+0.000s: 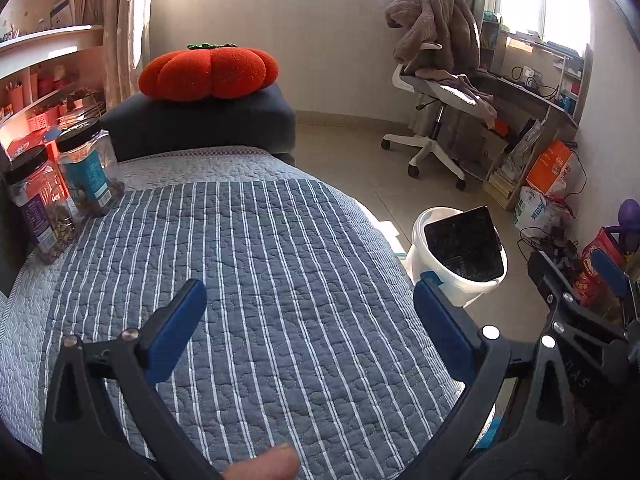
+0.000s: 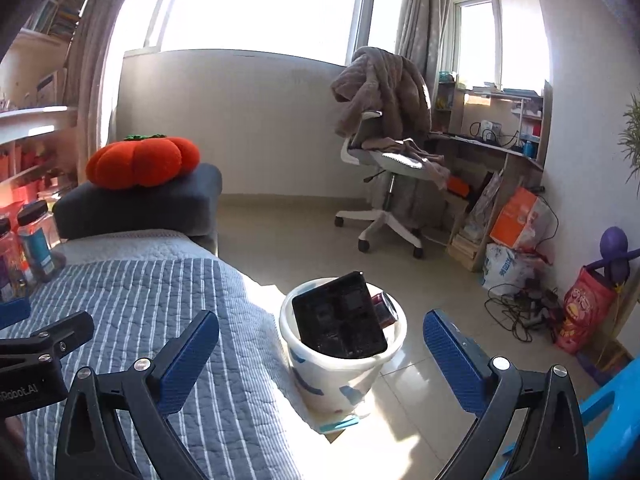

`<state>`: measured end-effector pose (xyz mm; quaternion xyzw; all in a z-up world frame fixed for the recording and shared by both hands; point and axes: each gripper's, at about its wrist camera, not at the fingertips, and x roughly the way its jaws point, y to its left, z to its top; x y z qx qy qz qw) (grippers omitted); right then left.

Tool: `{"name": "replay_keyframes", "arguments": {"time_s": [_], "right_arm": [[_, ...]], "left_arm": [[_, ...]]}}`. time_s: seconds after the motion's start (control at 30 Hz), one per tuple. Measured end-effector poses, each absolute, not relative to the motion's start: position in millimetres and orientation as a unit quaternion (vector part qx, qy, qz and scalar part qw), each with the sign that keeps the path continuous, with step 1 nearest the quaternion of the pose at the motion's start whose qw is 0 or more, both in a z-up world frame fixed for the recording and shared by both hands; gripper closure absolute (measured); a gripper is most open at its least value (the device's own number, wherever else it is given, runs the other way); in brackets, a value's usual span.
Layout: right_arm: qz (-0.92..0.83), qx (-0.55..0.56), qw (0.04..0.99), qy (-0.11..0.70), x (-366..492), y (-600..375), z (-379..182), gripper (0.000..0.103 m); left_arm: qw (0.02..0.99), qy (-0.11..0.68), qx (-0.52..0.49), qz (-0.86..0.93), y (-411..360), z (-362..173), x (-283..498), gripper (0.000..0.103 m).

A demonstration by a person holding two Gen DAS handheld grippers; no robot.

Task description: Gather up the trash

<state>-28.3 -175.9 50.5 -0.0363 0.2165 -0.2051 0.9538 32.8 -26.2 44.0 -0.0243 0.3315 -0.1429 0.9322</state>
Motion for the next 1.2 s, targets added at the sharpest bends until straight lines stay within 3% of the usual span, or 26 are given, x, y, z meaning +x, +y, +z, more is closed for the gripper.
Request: {"name": "replay_keyframes", "arguments": {"time_s": [1.2], "right_arm": [[-0.193,-0.03,0.952,0.234,-24.4,-181.5,45.9,0.0]], "left_arm": [[0.935,0.331,-0.015,-0.13,-25.5,41.5,33.1,0.001]]}}
